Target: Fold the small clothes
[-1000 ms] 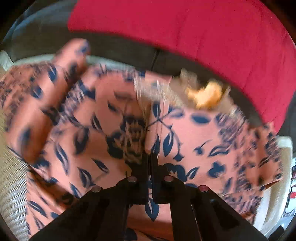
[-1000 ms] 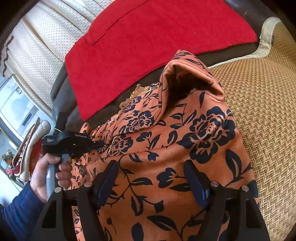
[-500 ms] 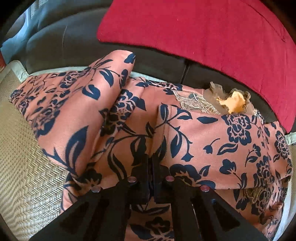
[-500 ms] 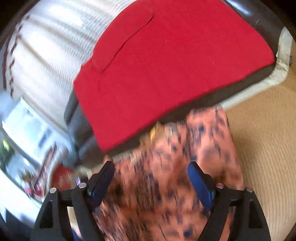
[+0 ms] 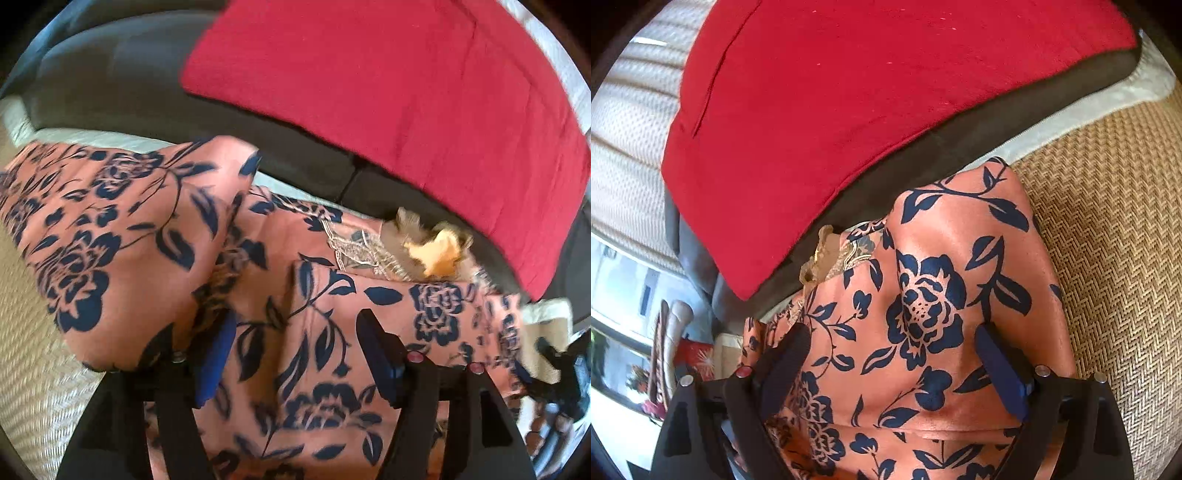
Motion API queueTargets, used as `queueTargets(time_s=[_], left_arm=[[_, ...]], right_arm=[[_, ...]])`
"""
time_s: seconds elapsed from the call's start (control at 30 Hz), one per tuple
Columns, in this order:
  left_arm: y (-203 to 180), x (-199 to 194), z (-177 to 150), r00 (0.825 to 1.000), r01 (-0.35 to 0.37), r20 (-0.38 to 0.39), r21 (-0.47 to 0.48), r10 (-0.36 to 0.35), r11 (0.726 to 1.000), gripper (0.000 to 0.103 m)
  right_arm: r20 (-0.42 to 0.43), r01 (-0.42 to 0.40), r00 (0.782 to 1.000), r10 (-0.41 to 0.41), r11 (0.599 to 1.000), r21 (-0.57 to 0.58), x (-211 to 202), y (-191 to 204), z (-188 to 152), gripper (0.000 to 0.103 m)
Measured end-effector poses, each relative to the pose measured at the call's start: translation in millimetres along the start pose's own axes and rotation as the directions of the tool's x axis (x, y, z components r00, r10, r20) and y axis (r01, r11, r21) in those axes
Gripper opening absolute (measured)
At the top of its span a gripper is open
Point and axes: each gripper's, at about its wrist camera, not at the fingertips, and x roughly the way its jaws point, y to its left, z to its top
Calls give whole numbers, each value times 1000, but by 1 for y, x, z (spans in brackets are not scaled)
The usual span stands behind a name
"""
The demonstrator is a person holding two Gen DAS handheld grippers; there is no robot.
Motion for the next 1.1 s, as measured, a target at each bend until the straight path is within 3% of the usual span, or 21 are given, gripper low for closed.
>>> queueTargets(time_s=[0.03, 0.07, 0.1, 0.17, 0.23, 0.3, 0.33, 0.43, 0.5, 0.53, 0.57, 0.67, 0.73, 0.8, 0.83, 0.9, 0.97, 1.03, 1.1], left_arm=[[-4, 10, 3, 999, -21, -26, 19, 22, 1000, 64], [-2, 23, 2, 998, -35, -45, 28, 37, 999, 14], [-2, 32, 7, 994, -61, -85, 31, 64, 998, 5], [-5, 23, 13, 997, -52, -47, 21, 53, 998, 5], [-10, -3, 11, 996, -76, 61, 71, 72, 995, 3], [-14, -11, 5, 988, -100, 128, 99, 87, 990, 3], [-11, -10, 3, 984, -127, 140, 104, 112, 986, 3], [-1, 21, 0, 989, -143, 47, 102, 139, 984, 4], [0, 34, -3, 987, -159, 42, 119, 155, 980, 5], [-2, 30, -4, 986, -162, 53, 130, 157, 978, 5], [-2, 25, -4, 987, -156, 60, 131, 149, 979, 7], [7, 5, -6, 994, -96, 57, 101, 91, 990, 8], [18, -16, -8, 998, -48, 48, 65, 45, 997, 23], [38, -51, -11, 996, -1, 92, 31, -2, 1000, 52], [51, -66, -12, 993, 13, 117, 18, -15, 1000, 57], [85, -99, -14, 980, 43, 194, -23, -38, 999, 73], [131, -128, -13, 965, 25, 263, -104, 3, 994, 78], [191, -146, -10, 952, 13, 300, -236, 60, 972, 79], [250, -147, -6, 949, 10, 292, -395, 116, 919, 79]], right_arm=[[2, 0, 1000, 0, 1000, -4, -3, 1, -1, 92], [4, -2, 1000, 2, 1000, -7, -3, 1, -1, 92], [4, -5, 1000, 5, 1000, -10, -2, -1, -3, 92], [-14, -5, 1000, 5, 1000, -13, -4, 0, -2, 92], [-38, -8, 999, 8, 1000, -5, -2, 6, -3, 93], [-21, -73, 997, 73, 997, -17, -15, 15, 2, 93], [0, -95, 995, 95, 995, -28, -20, 20, 6, 93], [33, -140, 989, 141, 989, -36, -15, 24, 23, 99], [-51, -26, 998, 28, 999, 32, 22, -1, 32, 97], [-83, -17, 996, 25, 996, 86, 32, -13, 33, 95], [-24, -42, 999, 44, 994, 99, 21, -11, 35, 95], [5, -114, 993, 114, 992, 48, -6, 18, 33, 97], [4, -60, 998, 60, 998, -5, -6, 26, 24, 103], [-113, 58, 992, -62, 998, -40, 20, 13, 11, 100], [-47, 64, 997, -68, 995, -79, 8, 22, 7, 100], [-19, 90, 996, -92, 992, -94, -10, 43, 2, 101], [58, 84, 995, -76, 983, -160, -36, 69, -11, 101], [95, 70, 994, -49, 971, -228, -53, 91, -36, 101], [100, 82, 994, -54, 951, -297, -59, 106, -68, 101]])
